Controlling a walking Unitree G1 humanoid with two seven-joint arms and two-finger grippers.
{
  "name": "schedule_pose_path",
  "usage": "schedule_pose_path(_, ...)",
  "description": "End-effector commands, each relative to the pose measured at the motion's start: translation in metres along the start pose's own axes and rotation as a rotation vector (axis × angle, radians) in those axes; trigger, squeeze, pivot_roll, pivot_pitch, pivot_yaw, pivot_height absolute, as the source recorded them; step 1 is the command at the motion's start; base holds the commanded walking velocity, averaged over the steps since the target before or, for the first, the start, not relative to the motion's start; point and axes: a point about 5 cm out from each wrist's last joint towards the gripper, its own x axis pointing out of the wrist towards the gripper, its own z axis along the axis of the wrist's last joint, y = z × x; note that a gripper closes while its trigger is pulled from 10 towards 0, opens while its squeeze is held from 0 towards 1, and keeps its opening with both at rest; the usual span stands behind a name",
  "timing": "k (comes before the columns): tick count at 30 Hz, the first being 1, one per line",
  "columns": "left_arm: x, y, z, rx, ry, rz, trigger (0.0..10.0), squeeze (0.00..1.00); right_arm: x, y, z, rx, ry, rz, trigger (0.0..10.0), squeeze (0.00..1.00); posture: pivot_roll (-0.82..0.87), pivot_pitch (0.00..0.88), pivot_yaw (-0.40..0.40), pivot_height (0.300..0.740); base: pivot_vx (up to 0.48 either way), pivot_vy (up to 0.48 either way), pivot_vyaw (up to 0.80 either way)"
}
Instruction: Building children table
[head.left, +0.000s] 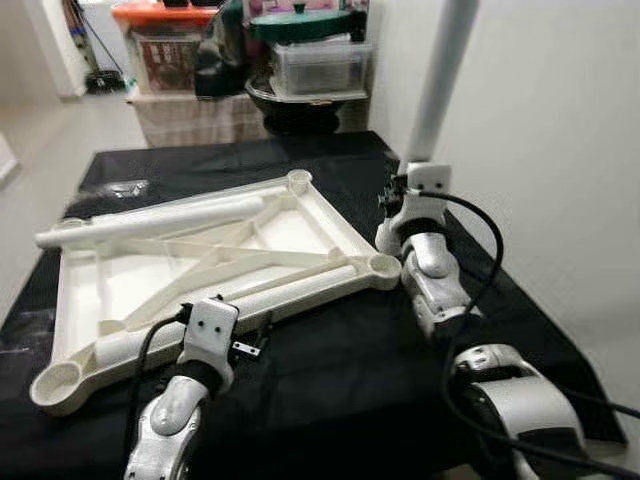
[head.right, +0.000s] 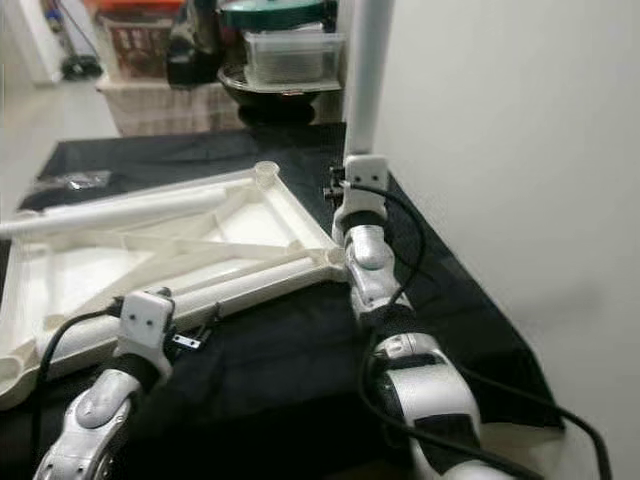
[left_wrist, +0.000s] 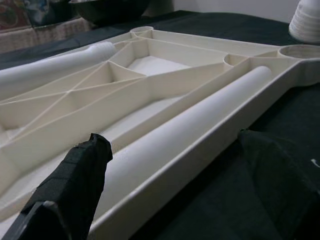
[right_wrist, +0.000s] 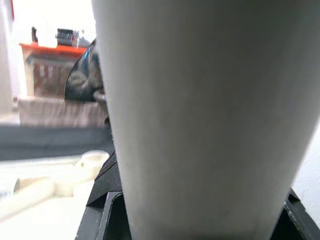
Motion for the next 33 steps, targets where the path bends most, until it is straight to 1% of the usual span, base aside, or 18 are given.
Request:
schedule_pose_path(1,0.0,-0.001,0.0,-0.002,-0.004,-0.005,10.0,0.0,-0.002,0.0,-0.007,-0.008,0.037,-0.002,10.0,0.0,0.12,0.0,-0.09,0.74,0.0,0.0,0.0)
schedule_pose_path(3,0.001,-0.001,0.0,-0.002,-0.004,-0.005,10.0,0.0,-0.002,0.0,-0.007,-0.008,0.04,-0.001,10.0,0.0,0.12,0.0,-0.09,0.74,0.0,0.0,0.0)
schedule_pose_path(5,0.001,-0.002,0.0,-0.005,-0.004,-0.004,10.0,0.0,-0.005,0.004,-0.014,0.01,0.077,0.026,10.0,0.0,0.12,0.0,-0.095,0.74,0.0,0.0,0.0)
schedule_pose_path(9,0.002,-0.002,0.0,-0.011,-0.004,0.0,10.0,0.0,-0.01,0.01,-0.023,0.007,0.119,0.051,10.0,0.0,0.12,0.0,-0.099,0.74,0.0,0.0,0.0)
schedule_pose_path(12,0.002,-0.002,0.0,-0.013,-0.004,0.002,10.0,0.0,-0.011,0.01,-0.027,0.012,0.132,0.051,10.0,0.0,0.13,0.0,-0.101,0.74,0.0,0.0,0.0)
schedule_pose_path(15,0.002,-0.002,0.0,-0.014,-0.006,0.001,10.0,0.0,-0.011,0.011,-0.026,0.024,0.127,0.053,10.0,0.0,0.13,0.0,-0.101,0.74,0.0,0.0,0.0)
schedule_pose_path(21,0.003,-0.003,0.0,-0.015,-0.006,-0.004,10.0,0.0,-0.011,0.017,-0.026,-0.004,0.136,0.087,10.0,0.0,0.12,0.0,-0.101,0.74,0.0,0.0,0.0)
schedule_pose_path(23,0.003,-0.003,0.0,-0.015,-0.007,-0.004,10.0,0.0,-0.013,0.018,-0.029,-0.002,0.143,0.092,10.0,0.0,0.12,0.0,-0.102,0.74,0.0,0.0,0.0)
schedule_pose_path(25,0.003,-0.004,0.0,-0.018,-0.008,-0.005,10.0,0.0,-0.02,0.02,-0.037,-0.001,0.167,0.113,10.0,0.0,0.12,0.0,-0.099,0.74,0.0,0.0,0.0)
schedule_pose_path(28,0.004,-0.005,0.0,-0.018,-0.008,-0.006,10.0,0.0,-0.023,0.021,-0.042,-0.002,0.183,0.126,10.0,0.0,0.12,0.0,-0.099,0.74,0.0,0.0,0.0)
schedule_pose_path(29,0.004,-0.005,0.0,-0.019,-0.008,-0.007,10.0,0.0,-0.028,0.022,-0.048,-0.004,0.205,0.135,10.0,0.0,0.11,0.0,-0.099,0.74,0.0,0.0,0.0)
schedule_pose_path(30,0.004,-0.005,0.0,-0.019,-0.008,-0.007,10.0,0.0,-0.028,0.022,-0.048,-0.004,0.205,0.135,10.0,0.0,0.11,0.0,-0.099,0.74,0.0,0.0,0.0)
schedule_pose_path(31,0.004,-0.005,0.0,-0.02,-0.008,-0.008,10.0,0.0,-0.032,0.021,-0.052,-0.021,0.213,0.138,10.0,0.0,0.12,0.0,-0.1,0.74,0.0,0.0,0.0)
schedule_pose_path(33,0.004,-0.005,0.0,-0.02,-0.01,-0.007,10.0,0.0,-0.032,0.009,-0.053,-0.062,0.203,0.104,10.0,0.0,0.12,0.0,-0.1,0.74,0.0,0.0,0.0)
